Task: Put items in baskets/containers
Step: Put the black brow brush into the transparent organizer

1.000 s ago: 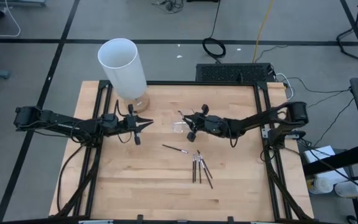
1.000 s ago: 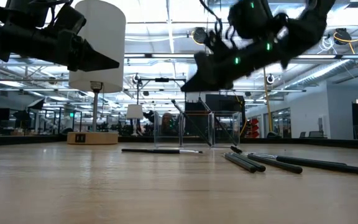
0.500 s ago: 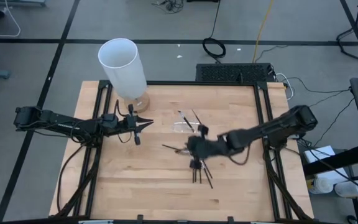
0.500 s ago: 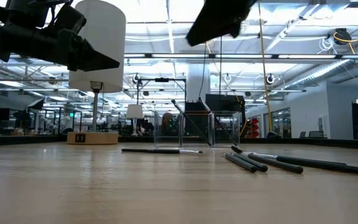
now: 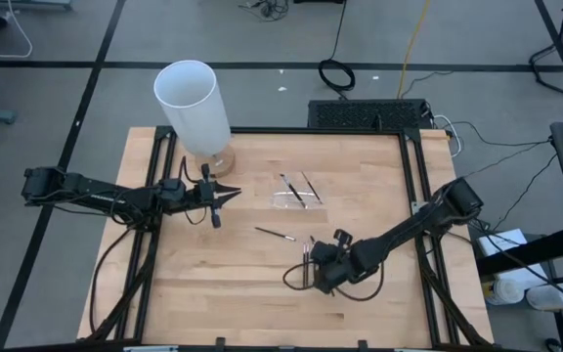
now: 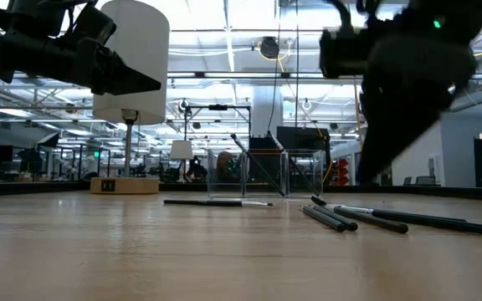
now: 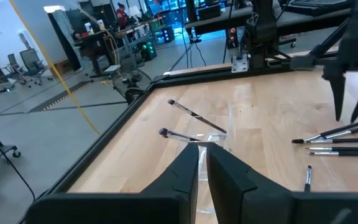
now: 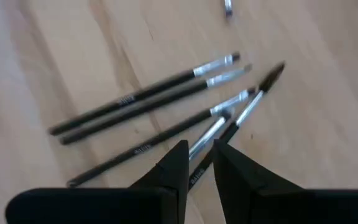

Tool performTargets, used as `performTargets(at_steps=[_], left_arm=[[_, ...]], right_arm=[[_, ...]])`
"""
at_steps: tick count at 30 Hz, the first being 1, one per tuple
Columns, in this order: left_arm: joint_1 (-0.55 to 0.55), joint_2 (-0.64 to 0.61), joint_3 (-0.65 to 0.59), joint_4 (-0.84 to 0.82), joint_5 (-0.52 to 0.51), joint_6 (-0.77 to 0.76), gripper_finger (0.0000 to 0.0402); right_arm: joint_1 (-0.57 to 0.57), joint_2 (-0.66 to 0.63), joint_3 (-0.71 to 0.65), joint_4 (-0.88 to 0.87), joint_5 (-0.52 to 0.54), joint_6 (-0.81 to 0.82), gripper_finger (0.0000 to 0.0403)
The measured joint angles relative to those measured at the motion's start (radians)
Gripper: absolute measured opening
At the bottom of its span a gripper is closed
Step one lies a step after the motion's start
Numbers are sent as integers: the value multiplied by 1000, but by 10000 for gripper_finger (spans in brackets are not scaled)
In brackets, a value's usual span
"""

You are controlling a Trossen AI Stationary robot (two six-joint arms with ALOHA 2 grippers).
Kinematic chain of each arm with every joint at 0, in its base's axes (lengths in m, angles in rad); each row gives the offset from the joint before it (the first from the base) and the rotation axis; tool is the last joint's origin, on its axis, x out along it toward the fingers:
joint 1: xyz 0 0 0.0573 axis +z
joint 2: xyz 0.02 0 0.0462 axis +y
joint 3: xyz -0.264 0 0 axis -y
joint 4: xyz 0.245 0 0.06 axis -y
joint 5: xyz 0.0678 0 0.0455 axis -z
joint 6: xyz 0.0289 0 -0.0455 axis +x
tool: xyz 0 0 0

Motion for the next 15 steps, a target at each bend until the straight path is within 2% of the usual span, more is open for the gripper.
performTargets(at_steps=[4,15], left_arm=[[0,0,0,-1,0,0,42],[0,0,0,-7,0,-6,42]], right_arm=[[1,29,-15,8,-4,47,64],[-7,37,-18,-30,-1,41,64]])
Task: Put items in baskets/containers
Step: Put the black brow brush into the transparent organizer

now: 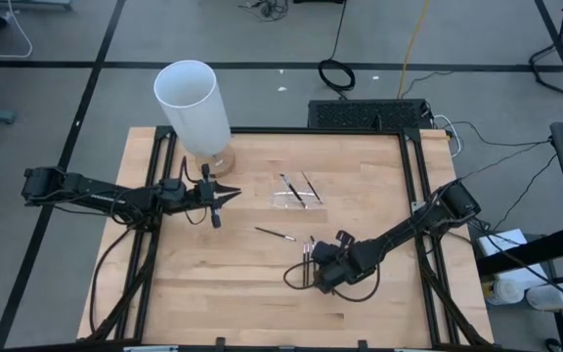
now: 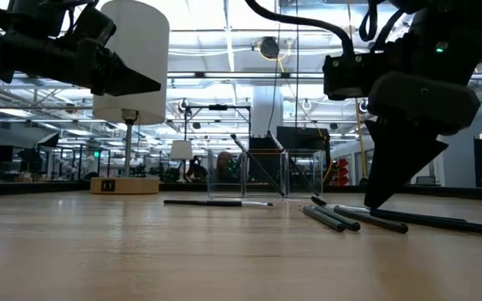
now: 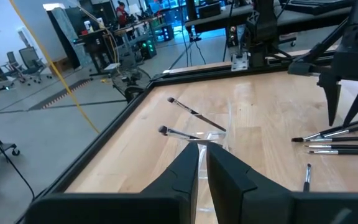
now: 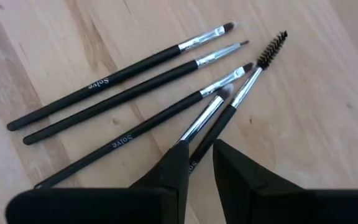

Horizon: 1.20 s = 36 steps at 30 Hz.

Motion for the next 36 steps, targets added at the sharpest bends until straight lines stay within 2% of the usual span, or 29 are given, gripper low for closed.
performTargets(at_steps=[16,23,28,36], left_arm=[[0,0,0,-1,0,2,42],[0,0,0,-1,0,-2,42],[0,0,0,-1,0,-16,42],[0,0,0,-1,0,-23,42]], right_arm=[[-1,0,0,-124,-2,32,64],[-22,0,0,-132,-6,-72,63],[-73,-1,1,-169,-71,-97,64],[-175,-4,3,-185,-242,-141,64]])
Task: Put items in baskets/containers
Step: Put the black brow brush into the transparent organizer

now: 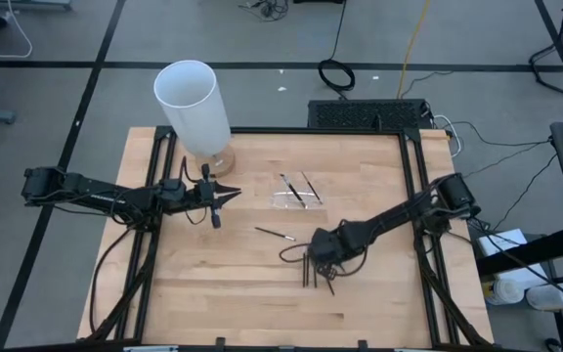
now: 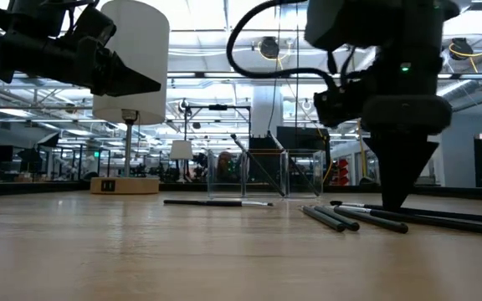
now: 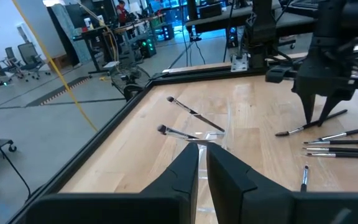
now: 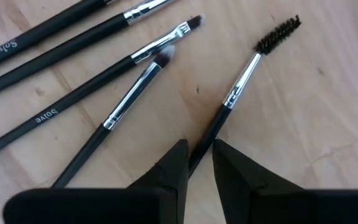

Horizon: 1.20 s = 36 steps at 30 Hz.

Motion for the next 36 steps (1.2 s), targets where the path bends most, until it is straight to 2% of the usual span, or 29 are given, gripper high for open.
performTargets(at_steps=[5,11,24,31,36], left_arm=[[0,0,0,0,0,0,42],[0,0,0,0,0,0,42],[0,0,0,0,0,0,42],[0,0,0,0,0,1,42],[0,0,0,0,0,1,42]], right_arm=[[-60,1,-1,-14,-75,-37,63],[-127,2,-2,-12,-146,109,63],[-127,2,-3,1,-91,172,54],[-121,34,-3,8,-77,86,38],[-118,101,-3,-21,-105,34,6]])
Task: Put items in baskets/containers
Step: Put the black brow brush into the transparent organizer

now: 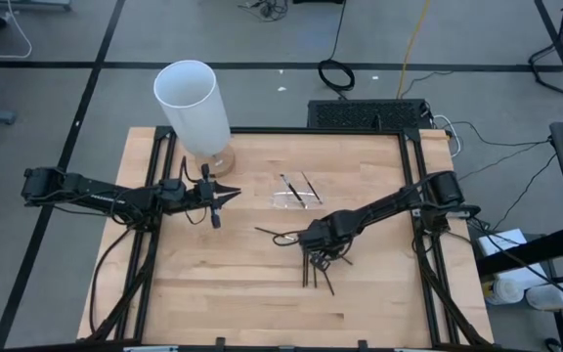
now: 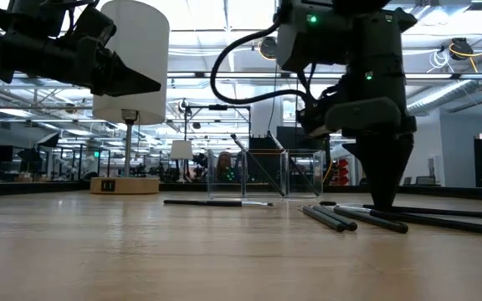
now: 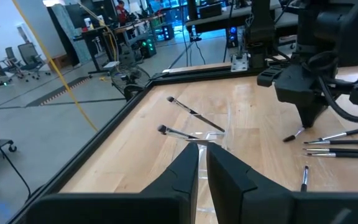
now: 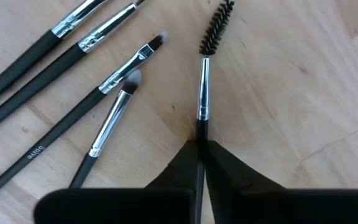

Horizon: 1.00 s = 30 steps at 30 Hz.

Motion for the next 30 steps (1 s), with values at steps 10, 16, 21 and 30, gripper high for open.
performTargets(at_steps=[10,16,21,30], left_arm=[[0,0,0,0,0,0,42],[0,0,0,0,0,0,42],[0,0,0,-1,0,0,42],[0,0,0,-1,0,0,42]], right_arm=[[2,-63,-1,-12,50,9,1],[17,-179,-9,78,231,-20,0],[27,-250,-4,169,269,-80,0],[24,-381,-4,495,434,-422,0]])
